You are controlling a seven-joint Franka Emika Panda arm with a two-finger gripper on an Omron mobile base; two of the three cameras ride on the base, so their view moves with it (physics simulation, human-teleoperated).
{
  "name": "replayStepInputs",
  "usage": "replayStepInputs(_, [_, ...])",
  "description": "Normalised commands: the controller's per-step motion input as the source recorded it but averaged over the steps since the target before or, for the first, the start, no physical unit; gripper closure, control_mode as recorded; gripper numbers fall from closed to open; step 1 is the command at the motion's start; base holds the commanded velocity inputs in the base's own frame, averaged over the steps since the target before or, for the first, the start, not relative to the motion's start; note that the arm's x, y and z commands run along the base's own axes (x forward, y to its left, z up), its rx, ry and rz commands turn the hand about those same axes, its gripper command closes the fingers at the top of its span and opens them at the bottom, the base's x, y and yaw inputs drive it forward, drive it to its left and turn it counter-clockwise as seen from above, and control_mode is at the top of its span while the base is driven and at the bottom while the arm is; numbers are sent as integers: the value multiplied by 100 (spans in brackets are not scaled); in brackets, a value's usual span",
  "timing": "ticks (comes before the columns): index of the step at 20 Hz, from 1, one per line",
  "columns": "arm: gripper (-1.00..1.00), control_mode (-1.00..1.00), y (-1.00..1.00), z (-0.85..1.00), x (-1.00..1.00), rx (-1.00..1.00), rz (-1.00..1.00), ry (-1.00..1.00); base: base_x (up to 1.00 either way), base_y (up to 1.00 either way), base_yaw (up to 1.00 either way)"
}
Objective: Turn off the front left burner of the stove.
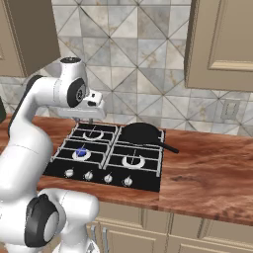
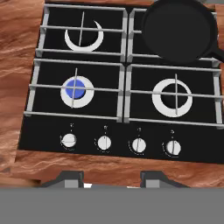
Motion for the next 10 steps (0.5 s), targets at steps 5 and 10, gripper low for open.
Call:
replayStepInputs(5, [-100, -100, 1, -25, -24, -10, 1, 1, 0, 0, 0])
replayStepInputs(10, [-100, -100, 28, -53, -24, -19, 17, 3, 0, 0, 0])
